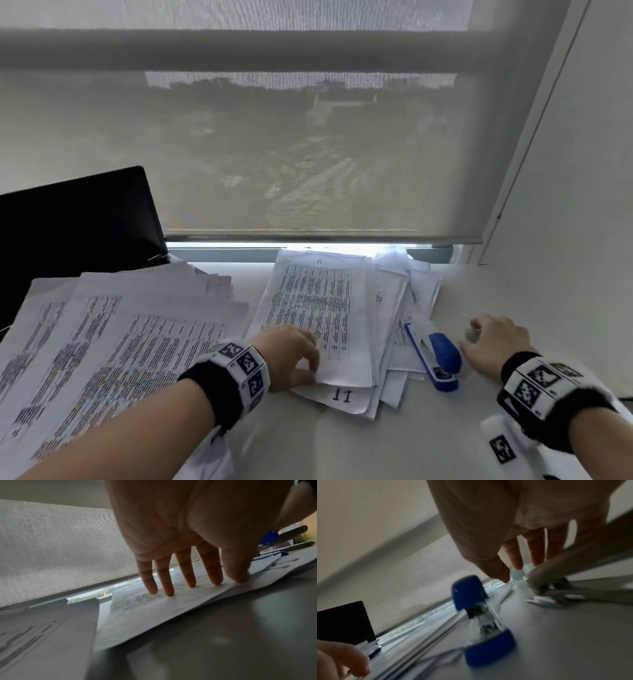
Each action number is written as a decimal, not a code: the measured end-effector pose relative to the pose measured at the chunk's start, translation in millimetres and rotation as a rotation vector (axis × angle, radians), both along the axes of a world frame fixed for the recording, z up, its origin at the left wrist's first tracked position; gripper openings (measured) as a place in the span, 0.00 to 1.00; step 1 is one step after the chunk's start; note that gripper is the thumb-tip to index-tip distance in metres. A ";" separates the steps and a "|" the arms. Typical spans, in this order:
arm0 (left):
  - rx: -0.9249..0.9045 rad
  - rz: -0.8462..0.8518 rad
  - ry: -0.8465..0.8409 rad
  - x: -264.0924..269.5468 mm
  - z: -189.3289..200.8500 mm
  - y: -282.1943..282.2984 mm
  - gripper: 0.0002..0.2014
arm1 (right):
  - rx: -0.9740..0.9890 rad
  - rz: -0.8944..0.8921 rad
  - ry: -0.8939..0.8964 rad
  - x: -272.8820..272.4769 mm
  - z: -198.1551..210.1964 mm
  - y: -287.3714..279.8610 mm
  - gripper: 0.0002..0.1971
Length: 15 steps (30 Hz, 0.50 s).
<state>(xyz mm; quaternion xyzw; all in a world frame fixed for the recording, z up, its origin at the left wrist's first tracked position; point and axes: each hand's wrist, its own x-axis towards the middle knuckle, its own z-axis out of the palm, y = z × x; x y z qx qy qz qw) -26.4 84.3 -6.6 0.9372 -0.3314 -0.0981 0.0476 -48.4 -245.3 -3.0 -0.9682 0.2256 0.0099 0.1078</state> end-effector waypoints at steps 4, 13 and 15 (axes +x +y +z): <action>-0.009 0.004 -0.053 -4.3 -1.6 -2.3 0.08 | -0.013 -0.016 -0.028 -8.6 -3.6 -3.2 0.24; 0.067 -0.022 -0.082 -12.5 3.1 -8.8 0.09 | 0.107 -0.073 -0.041 -9.8 -2.4 -8.0 0.21; 0.082 -0.002 -0.115 -15.1 4.1 -10.5 0.09 | 0.180 -0.063 -0.086 -12.7 1.2 -13.0 0.19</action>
